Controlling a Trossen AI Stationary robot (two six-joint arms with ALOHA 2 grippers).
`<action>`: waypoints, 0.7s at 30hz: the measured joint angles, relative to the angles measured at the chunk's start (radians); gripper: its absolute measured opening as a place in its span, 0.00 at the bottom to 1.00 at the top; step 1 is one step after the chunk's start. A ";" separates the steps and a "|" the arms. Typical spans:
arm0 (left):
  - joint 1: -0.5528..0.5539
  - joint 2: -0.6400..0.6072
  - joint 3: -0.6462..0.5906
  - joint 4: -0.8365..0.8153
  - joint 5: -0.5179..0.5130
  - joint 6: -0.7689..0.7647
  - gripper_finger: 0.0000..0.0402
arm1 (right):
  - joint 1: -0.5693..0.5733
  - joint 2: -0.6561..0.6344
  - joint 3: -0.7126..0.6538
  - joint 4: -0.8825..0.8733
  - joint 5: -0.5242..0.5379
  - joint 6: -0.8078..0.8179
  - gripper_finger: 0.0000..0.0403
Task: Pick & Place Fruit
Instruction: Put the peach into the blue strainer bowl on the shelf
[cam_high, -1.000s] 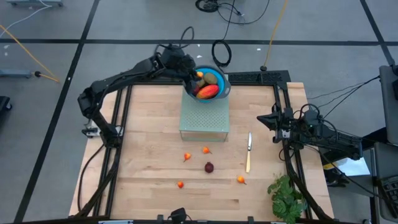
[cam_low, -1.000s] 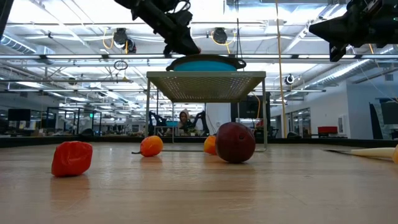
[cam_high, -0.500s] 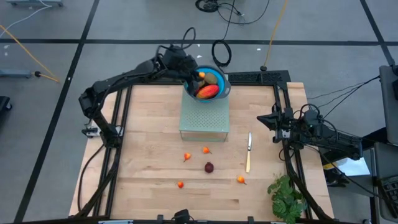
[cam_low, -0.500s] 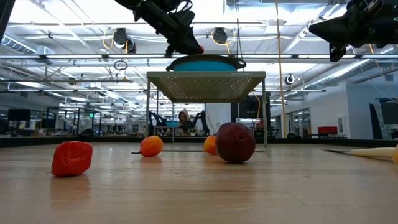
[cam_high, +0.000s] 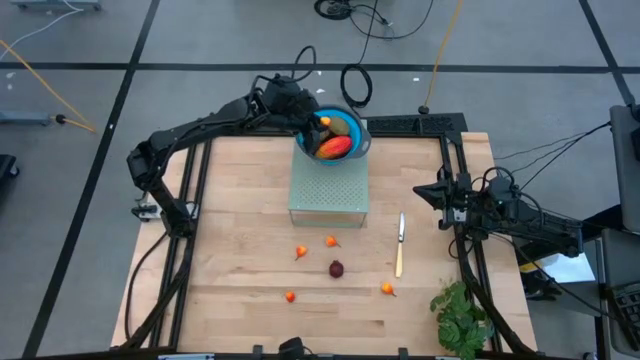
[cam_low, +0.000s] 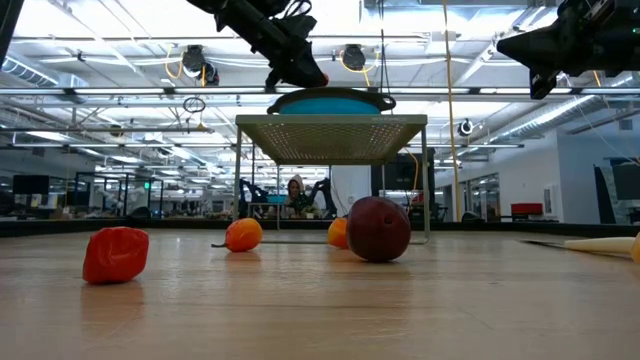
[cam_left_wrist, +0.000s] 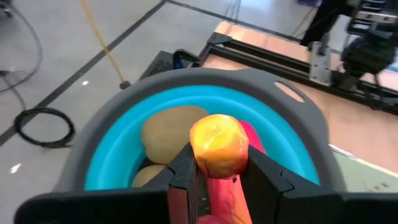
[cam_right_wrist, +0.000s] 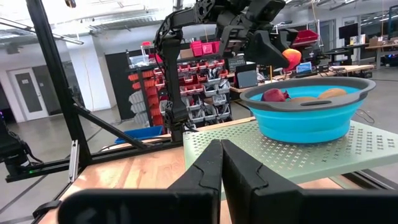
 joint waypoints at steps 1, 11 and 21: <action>0.000 0.000 0.000 0.000 -0.014 0.000 0.22 | 0.000 0.000 0.000 0.000 0.000 0.000 0.00; -0.001 0.000 0.000 -0.001 -0.046 -0.028 0.22 | 0.000 0.000 0.000 0.000 0.000 0.000 0.00; -0.011 0.011 -0.001 -0.002 -0.102 -0.047 0.22 | 0.000 0.000 0.000 0.000 -0.004 0.000 0.00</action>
